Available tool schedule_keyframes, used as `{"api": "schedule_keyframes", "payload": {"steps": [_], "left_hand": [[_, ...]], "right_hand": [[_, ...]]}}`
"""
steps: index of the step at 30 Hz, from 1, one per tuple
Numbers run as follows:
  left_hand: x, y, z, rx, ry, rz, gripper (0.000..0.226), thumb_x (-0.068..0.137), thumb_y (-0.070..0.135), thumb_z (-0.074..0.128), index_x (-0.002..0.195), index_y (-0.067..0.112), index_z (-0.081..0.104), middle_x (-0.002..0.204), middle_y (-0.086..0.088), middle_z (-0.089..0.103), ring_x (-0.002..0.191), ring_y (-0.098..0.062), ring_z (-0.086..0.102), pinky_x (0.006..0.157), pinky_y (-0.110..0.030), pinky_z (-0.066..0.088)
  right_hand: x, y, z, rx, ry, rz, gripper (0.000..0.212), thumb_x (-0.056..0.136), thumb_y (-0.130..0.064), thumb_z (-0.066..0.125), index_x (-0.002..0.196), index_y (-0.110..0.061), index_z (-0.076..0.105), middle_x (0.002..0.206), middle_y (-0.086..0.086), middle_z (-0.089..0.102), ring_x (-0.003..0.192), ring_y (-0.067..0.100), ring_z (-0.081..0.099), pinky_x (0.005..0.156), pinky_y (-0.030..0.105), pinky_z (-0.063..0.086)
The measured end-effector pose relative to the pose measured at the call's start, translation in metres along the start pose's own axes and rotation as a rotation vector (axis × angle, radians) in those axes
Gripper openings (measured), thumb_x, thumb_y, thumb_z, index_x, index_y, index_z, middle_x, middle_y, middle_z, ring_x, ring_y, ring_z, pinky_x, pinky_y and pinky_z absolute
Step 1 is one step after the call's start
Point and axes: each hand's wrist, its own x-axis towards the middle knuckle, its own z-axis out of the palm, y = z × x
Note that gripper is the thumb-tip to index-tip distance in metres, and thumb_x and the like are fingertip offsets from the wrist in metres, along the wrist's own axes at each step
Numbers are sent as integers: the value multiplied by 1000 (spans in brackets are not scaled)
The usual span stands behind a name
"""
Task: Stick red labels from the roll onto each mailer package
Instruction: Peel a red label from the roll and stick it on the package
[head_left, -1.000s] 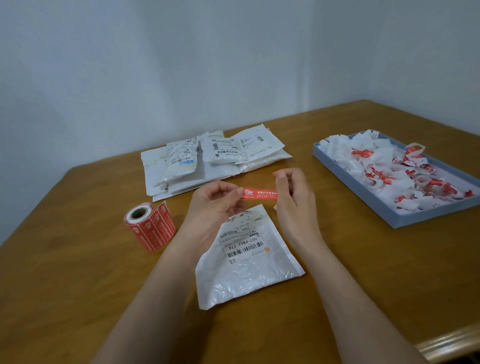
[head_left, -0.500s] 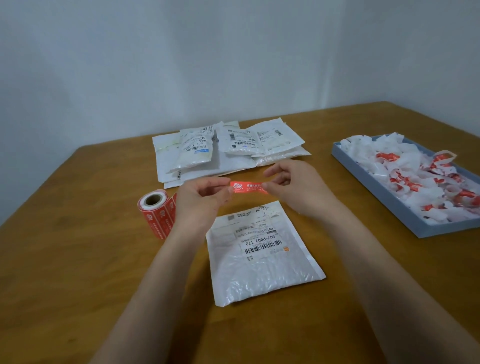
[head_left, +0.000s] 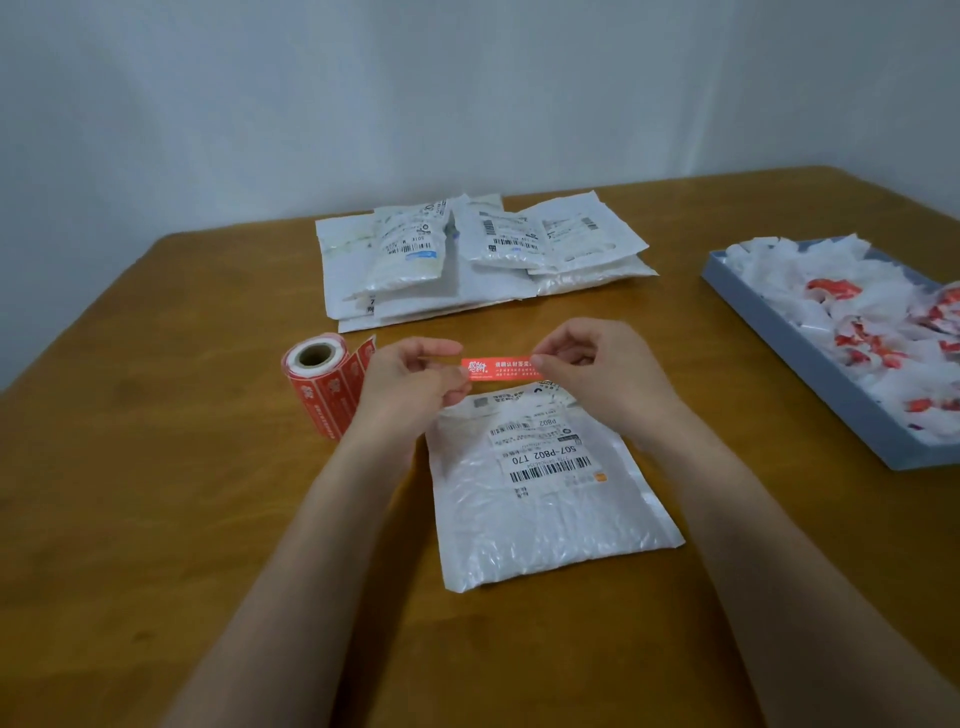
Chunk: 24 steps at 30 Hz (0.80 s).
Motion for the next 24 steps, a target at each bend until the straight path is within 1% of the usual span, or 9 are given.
{"api": "schedule_keyframes", "payload": {"steps": [2, 4, 6, 8, 11, 16, 18, 21, 24], "left_hand": [[0, -3, 1, 35, 3, -8, 25, 82, -8, 64, 97, 12, 64, 90, -16, 64, 80, -21, 62, 88, -36, 54], [-2, -5, 2, 56, 0, 2, 27, 82, -7, 64, 97, 14, 64, 90, -16, 62, 80, -22, 61, 90, -39, 53], [-3, -4, 3, 67, -6, 31, 27, 82, -6, 65, 99, 15, 63, 89, -17, 63, 80, -21, 60, 88, -37, 52], [-4, -3, 4, 63, -22, 59, 27, 83, -5, 65, 100, 15, 63, 86, -15, 63, 78, -20, 61, 83, -33, 52], [-6, -2, 6, 70, -62, 72, 25, 83, -4, 66, 100, 15, 63, 80, -9, 62, 75, -16, 60, 78, -27, 50], [-3, -9, 5, 127, -34, 38, 22, 84, 2, 69, 101, 14, 64, 81, -4, 57, 72, -13, 54, 70, -24, 47], [-1, -11, 5, 140, -33, 17, 22, 82, 3, 70, 100, 15, 64, 83, -5, 58, 73, -13, 56, 71, -27, 48], [1, -14, 6, 166, -29, -8, 23, 81, 1, 70, 99, 14, 64, 86, -8, 60, 76, -17, 60, 78, -33, 52], [3, -17, 7, 183, -40, -26, 23, 81, 0, 70, 99, 14, 64, 89, -10, 60, 76, -18, 61, 75, -32, 53]], "right_hand": [[0, 2, 3, -27, 16, -1, 2, 85, -24, 71, 83, -23, 71, 82, -3, 68, 78, 9, 61, 68, 26, 51], [-1, 3, 4, -36, 26, -20, 4, 86, -23, 70, 82, -23, 70, 80, -6, 66, 74, 4, 58, 65, 22, 47], [-1, 3, 2, -51, 48, -44, 7, 86, -23, 70, 80, -25, 69, 83, -8, 64, 75, 2, 56, 66, 17, 41], [-1, 2, -4, -38, 64, -51, 9, 86, -23, 70, 78, -26, 69, 84, -8, 64, 77, 3, 56, 68, 16, 41], [-3, 2, -9, 32, 57, -31, 9, 87, -20, 70, 80, -25, 71, 77, -9, 65, 69, -1, 53, 66, 14, 43], [-5, 4, -4, -3, 14, 5, 8, 86, -20, 71, 81, -25, 73, 77, 8, 66, 67, 10, 50, 63, 24, 44], [-5, 5, -2, -23, 6, 14, 9, 86, -19, 70, 80, -25, 72, 70, 6, 59, 67, 13, 51, 63, 30, 48], [-4, 7, 0, -37, -1, 21, 10, 87, -16, 69, 79, -23, 71, 63, 4, 51, 65, 20, 54, 71, 43, 55], [-3, 10, 2, -47, -14, 35, 5, 87, -14, 69, 86, -20, 70, 63, 2, 52, 65, 18, 56, 75, 43, 55]]}}
